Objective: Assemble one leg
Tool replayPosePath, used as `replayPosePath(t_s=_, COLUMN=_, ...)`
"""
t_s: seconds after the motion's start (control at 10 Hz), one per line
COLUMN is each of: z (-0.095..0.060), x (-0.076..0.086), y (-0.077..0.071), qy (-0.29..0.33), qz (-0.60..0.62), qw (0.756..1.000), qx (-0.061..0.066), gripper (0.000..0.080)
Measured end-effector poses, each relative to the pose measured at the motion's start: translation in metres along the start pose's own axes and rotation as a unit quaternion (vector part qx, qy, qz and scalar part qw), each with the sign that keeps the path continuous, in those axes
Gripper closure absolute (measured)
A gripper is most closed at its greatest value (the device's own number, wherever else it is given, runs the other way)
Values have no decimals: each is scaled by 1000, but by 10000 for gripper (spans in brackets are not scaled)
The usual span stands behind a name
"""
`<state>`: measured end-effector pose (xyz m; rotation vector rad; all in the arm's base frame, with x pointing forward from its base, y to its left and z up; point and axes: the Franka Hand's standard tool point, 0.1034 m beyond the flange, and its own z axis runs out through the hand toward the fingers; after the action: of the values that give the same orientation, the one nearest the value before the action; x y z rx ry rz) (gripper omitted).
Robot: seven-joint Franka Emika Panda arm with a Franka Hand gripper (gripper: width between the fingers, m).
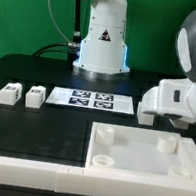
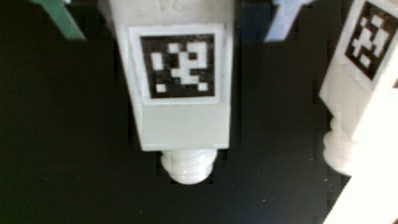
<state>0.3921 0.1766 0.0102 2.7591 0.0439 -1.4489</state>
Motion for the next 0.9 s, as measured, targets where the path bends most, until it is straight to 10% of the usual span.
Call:
replayPosePath(t_s=0.3, z=-80, x=-39, y=35, qy=20, qz=-32, qw=999, qx=6, gripper=509)
replayPosePath(t_s=0.8, z=-102, x=-37, y=32, qy=173, qz=-36, qw=984, qx=15, gripper=509)
replayPosePath(t_s=0.9, z=-134, x=-35, y=51, qy=223, qz=-88, qw=971, qx=12, gripper=509)
